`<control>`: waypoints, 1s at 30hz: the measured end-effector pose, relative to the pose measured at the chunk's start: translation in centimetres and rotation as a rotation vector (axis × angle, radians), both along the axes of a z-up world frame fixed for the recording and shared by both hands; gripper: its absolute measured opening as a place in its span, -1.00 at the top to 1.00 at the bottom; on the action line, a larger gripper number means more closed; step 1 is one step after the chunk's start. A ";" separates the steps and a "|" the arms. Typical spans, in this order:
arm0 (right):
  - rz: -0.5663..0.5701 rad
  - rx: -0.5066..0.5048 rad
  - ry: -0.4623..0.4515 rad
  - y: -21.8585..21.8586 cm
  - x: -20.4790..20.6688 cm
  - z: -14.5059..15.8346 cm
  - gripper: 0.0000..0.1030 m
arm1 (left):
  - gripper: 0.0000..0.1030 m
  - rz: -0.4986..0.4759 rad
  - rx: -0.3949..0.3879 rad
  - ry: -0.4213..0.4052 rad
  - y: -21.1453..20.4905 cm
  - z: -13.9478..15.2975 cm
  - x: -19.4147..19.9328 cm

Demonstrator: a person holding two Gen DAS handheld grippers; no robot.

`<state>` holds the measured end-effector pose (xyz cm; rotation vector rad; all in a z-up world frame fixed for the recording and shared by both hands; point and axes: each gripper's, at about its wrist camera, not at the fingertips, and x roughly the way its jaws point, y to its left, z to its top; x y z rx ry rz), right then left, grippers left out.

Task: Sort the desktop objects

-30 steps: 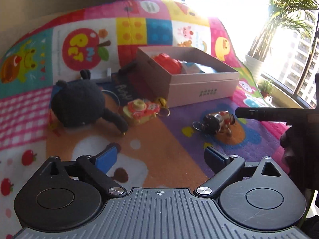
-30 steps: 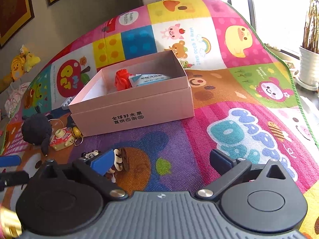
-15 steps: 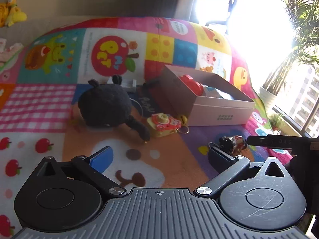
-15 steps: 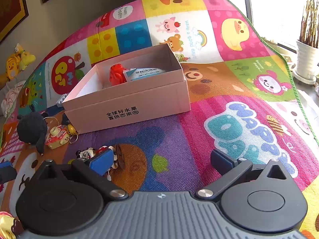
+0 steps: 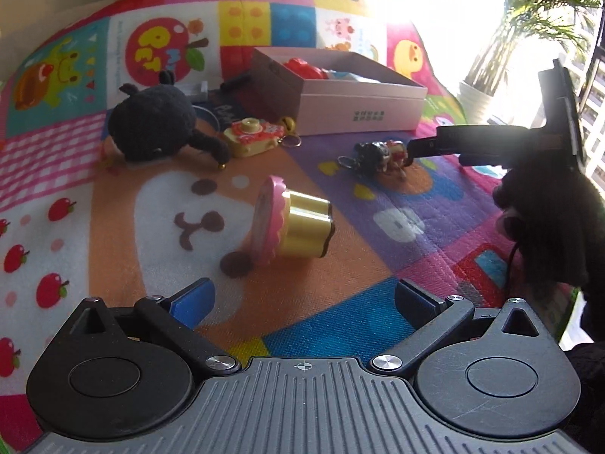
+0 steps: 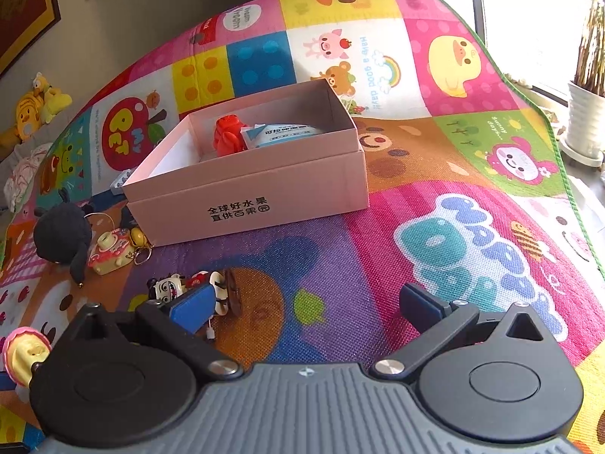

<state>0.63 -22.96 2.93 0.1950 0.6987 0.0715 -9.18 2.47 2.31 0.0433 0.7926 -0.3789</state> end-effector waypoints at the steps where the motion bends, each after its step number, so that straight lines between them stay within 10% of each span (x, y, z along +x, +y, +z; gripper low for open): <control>1: 0.033 -0.008 -0.001 0.3 -0.1 0.2 -1.00 | -1.00 0.025 0.013 -0.004 -0.1 -0.2 0.0; 11: 0.618 -0.151 -0.105 10.5 -3.8 5.0 -0.99 | -1.00 0.076 0.032 0.030 0.0 -0.8 0.5; 17: 0.818 -0.073 0.028 16.4 -2.3 4.9 -0.51 | -1.00 0.041 0.113 0.000 -1.0 -1.2 -0.1; 21: 0.827 -0.138 0.067 18.1 -1.7 3.8 0.12 | -1.00 0.036 0.113 -0.016 -1.0 -1.2 -0.4; 26: 0.733 -0.037 0.104 14.1 -1.2 3.5 0.14 | -1.00 0.051 0.090 -0.019 -0.9 -1.1 -0.6; 30: 0.636 0.034 0.126 9.9 -1.7 3.3 0.09 | -1.00 0.017 -0.094 0.020 0.0 -0.1 0.3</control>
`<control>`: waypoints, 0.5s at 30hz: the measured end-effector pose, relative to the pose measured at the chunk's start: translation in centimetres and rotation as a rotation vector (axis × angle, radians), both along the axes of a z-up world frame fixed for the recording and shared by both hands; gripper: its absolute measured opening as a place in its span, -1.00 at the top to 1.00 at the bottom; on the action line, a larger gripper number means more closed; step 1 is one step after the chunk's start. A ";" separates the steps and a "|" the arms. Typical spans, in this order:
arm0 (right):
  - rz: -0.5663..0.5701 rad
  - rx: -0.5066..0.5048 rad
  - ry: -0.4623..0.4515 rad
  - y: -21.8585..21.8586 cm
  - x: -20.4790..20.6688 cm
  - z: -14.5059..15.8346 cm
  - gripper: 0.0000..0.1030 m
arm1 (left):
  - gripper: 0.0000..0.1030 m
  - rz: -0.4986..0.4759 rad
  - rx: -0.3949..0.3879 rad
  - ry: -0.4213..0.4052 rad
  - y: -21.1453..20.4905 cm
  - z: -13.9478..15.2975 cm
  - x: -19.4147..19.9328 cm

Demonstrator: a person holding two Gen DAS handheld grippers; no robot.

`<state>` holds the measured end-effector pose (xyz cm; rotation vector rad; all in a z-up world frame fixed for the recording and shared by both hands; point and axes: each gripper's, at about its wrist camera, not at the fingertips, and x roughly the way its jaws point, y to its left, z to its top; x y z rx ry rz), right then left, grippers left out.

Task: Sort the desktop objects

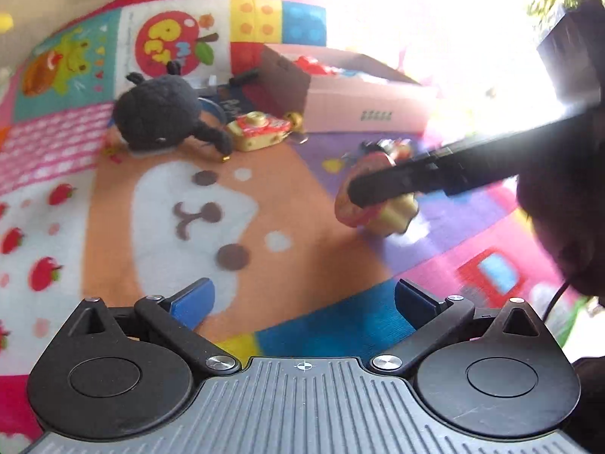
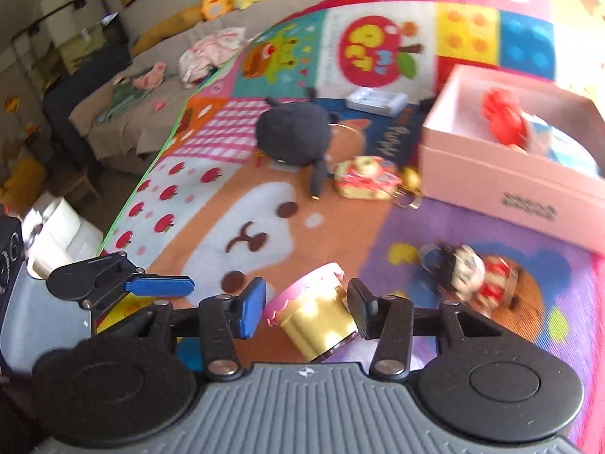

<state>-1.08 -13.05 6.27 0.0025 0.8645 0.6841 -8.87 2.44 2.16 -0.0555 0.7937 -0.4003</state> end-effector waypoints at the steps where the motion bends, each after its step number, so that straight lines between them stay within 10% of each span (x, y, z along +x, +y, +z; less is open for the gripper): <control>1: -0.035 0.022 0.004 -1.2 -0.2 0.1 0.06 | -1.00 -0.004 -0.040 0.001 -0.1 0.3 0.2; 6: -0.243 0.110 -0.018 -6.9 -1.3 1.6 -0.66 | -1.00 0.016 -0.057 -0.035 -1.6 0.9 1.3; 15: -0.527 0.118 0.108 -13.3 -2.3 -1.5 -0.94 | -1.00 0.024 -0.100 0.079 -2.4 -0.1 2.6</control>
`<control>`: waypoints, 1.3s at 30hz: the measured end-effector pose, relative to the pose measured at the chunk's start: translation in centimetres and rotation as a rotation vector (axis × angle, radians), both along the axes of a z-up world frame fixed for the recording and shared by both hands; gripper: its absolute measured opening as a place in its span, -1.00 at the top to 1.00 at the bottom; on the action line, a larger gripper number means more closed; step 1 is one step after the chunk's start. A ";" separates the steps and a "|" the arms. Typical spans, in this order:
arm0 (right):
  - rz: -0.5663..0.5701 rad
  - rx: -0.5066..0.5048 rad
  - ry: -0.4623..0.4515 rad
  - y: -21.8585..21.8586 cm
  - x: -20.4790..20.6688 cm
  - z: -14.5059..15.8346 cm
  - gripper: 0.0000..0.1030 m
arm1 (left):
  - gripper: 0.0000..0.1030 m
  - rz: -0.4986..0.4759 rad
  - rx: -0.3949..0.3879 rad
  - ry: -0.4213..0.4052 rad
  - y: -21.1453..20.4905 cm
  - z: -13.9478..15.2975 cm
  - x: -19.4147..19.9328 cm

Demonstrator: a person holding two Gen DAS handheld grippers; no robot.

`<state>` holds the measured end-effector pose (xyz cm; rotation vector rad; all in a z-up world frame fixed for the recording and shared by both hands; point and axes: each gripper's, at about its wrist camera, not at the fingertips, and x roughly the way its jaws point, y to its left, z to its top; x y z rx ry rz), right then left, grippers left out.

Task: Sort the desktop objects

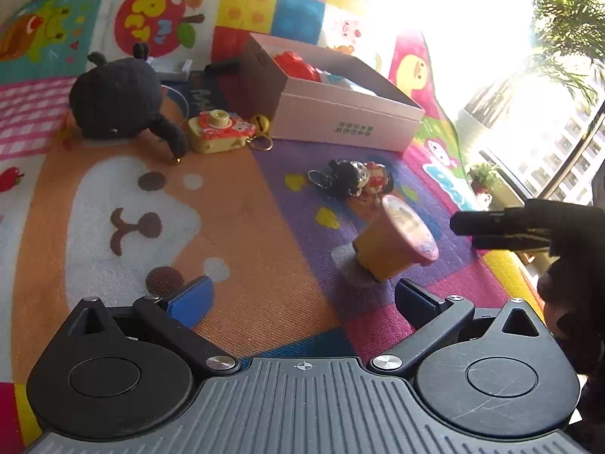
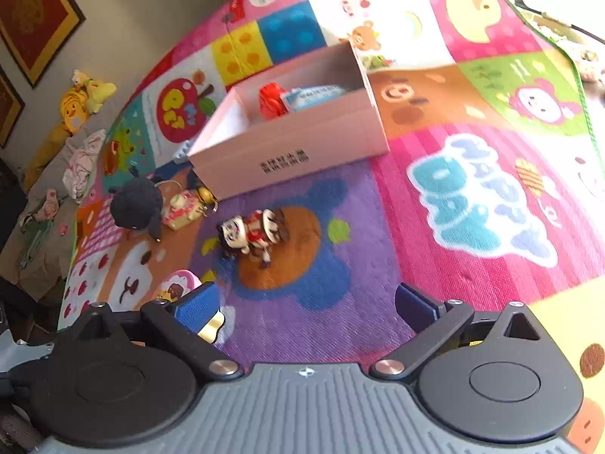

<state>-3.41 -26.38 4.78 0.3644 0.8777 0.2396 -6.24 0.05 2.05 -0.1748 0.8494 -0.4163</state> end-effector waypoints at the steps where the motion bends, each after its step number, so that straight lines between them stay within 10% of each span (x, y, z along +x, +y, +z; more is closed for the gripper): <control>1: -0.013 0.011 0.023 -0.2 -0.1 -0.6 -0.97 | -1.00 0.006 -0.011 0.009 0.2 0.0 0.1; 8: -0.058 0.041 -0.005 0.1 -0.7 -1.1 -1.00 | -1.00 0.054 -0.087 0.042 1.0 0.0 0.6; 17: -0.096 0.132 0.025 -1.1 -0.2 -1.1 -1.00 | -1.00 -0.025 0.151 -0.073 -2.2 -0.5 -1.0; 39: -0.199 0.286 0.010 -2.8 -0.5 -1.8 -1.00 | -1.00 -0.167 0.153 -0.222 -6.3 1.4 0.1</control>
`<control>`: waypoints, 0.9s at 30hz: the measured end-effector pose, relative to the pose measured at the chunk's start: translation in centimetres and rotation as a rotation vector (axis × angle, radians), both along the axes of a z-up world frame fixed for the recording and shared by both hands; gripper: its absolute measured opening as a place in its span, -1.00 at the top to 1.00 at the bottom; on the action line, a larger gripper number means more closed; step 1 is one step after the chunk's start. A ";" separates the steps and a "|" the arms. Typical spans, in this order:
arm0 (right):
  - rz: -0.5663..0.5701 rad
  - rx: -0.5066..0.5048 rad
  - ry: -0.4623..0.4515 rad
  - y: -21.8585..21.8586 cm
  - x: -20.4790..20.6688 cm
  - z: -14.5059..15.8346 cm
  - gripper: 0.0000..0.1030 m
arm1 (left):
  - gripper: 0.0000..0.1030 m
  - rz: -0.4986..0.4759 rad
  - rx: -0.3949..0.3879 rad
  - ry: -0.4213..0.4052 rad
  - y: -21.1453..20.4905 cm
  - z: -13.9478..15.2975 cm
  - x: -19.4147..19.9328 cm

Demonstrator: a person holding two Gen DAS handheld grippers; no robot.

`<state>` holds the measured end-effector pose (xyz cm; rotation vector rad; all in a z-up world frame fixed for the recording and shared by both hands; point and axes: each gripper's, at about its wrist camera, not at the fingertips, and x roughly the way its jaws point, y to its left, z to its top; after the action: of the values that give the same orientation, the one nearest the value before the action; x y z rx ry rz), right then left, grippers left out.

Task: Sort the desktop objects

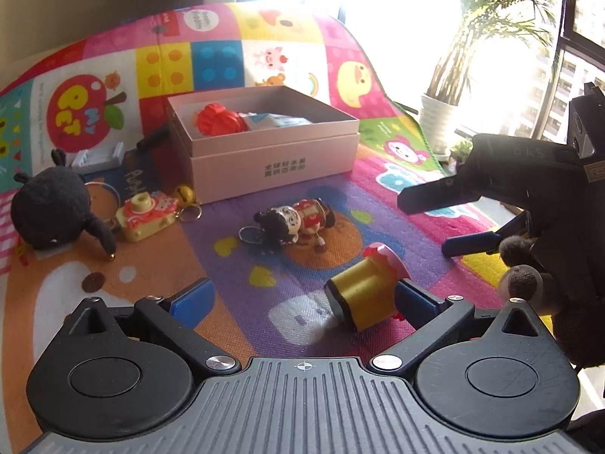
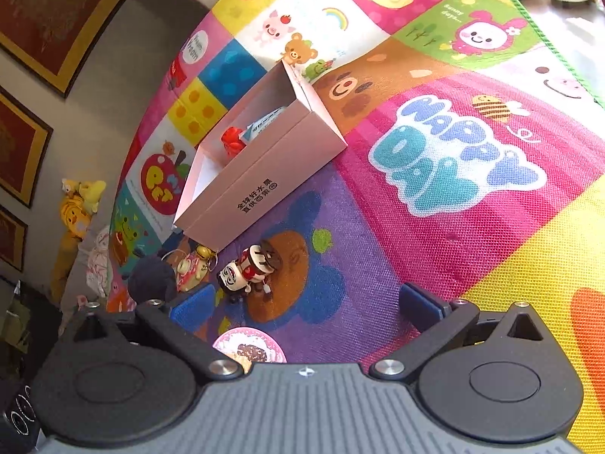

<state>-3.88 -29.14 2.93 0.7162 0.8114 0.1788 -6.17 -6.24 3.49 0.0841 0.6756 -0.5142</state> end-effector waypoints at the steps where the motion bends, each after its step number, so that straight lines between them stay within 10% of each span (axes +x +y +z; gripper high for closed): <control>1: 0.042 -0.032 0.009 0.2 0.4 0.2 -1.00 | -1.00 -0.002 -0.004 -0.005 0.1 0.1 0.0; 21: 0.122 -0.027 0.002 -0.2 0.5 0.2 -1.00 | -0.97 -0.299 0.262 -0.211 -7.0 -2.1 -1.8; 27: 0.097 0.057 0.047 -1.3 1.1 0.0 -1.00 | -0.27 -0.244 0.238 -0.167 -6.0 -2.1 -0.9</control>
<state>-2.74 -30.46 2.95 0.7375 0.8893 0.2740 -7.06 -12.28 1.39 0.4324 0.5630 -0.6511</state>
